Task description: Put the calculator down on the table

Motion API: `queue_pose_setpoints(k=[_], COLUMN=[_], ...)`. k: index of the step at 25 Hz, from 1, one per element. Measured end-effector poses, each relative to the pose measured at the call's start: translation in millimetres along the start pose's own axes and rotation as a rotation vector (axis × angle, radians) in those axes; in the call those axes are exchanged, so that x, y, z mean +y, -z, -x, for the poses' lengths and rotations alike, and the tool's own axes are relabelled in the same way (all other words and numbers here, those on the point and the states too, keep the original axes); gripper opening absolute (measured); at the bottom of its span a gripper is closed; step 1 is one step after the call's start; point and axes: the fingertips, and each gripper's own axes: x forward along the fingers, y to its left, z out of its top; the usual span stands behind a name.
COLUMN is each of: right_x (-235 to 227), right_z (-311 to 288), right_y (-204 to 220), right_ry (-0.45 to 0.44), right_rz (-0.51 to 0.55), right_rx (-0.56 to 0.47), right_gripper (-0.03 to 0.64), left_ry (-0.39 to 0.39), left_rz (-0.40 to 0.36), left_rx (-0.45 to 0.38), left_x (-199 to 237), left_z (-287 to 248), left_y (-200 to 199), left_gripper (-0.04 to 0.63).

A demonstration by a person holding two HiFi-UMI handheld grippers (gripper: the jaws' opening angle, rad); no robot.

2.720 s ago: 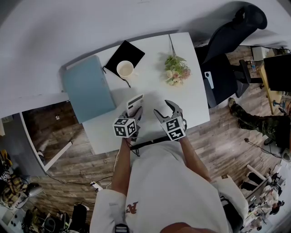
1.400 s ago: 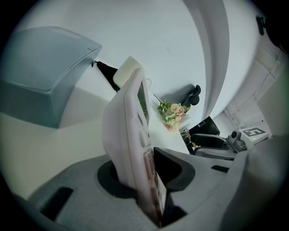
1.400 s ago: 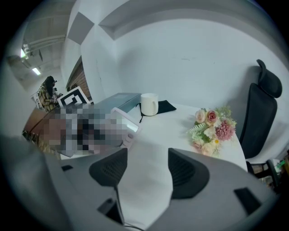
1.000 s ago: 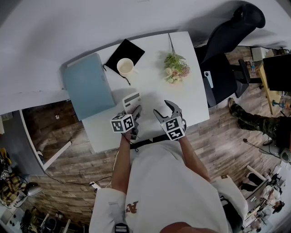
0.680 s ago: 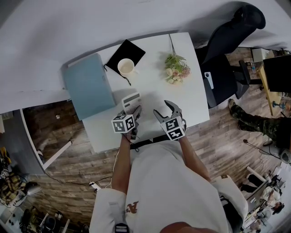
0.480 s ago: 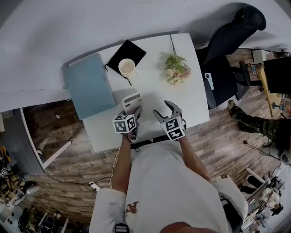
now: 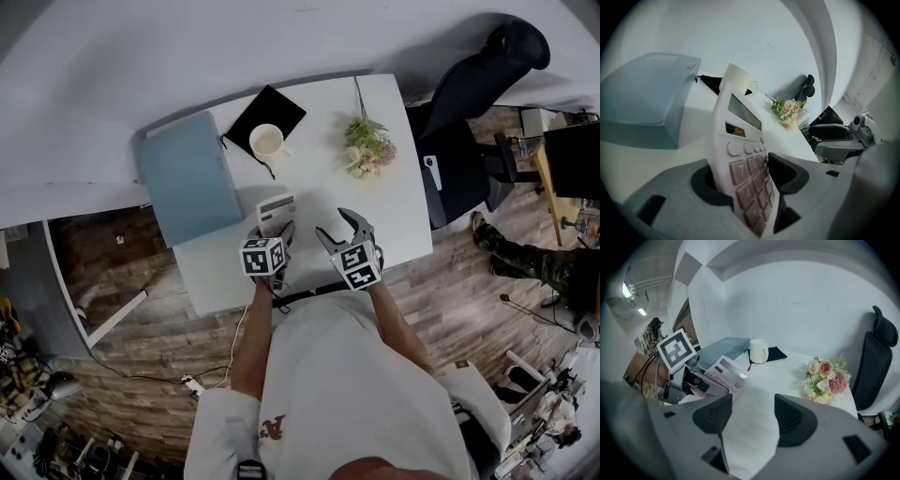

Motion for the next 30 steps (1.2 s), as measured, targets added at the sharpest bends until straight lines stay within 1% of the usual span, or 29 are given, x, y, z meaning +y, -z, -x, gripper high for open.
queue_pose_setpoints(k=[13,21,26,30], right_x=[4,8,12,14], right_z=[-1,1,1,3], right_y=[-1,0,-2,-2], right_ry=[0.007,0.013,0.01,0.013], right_rz=[-0.008,-0.005,0.001,0.004], right_rx=[0.008,0.017,0.016,0.014], right_gripper=[0.284,0.282,0.281,0.281], left_ry=[-0.042,-0.052,-0.053,-0.071], left_rz=[-0.055,-0.089,-0.096,-0.106], left_rx=[0.014,0.0,-0.02,-0.025], left_x=[6,9,9,10], left_z=[3,3,4,6], left_y=[-3,-4,-4,-4], left_gripper=[0.287,0.311,0.311,0.326])
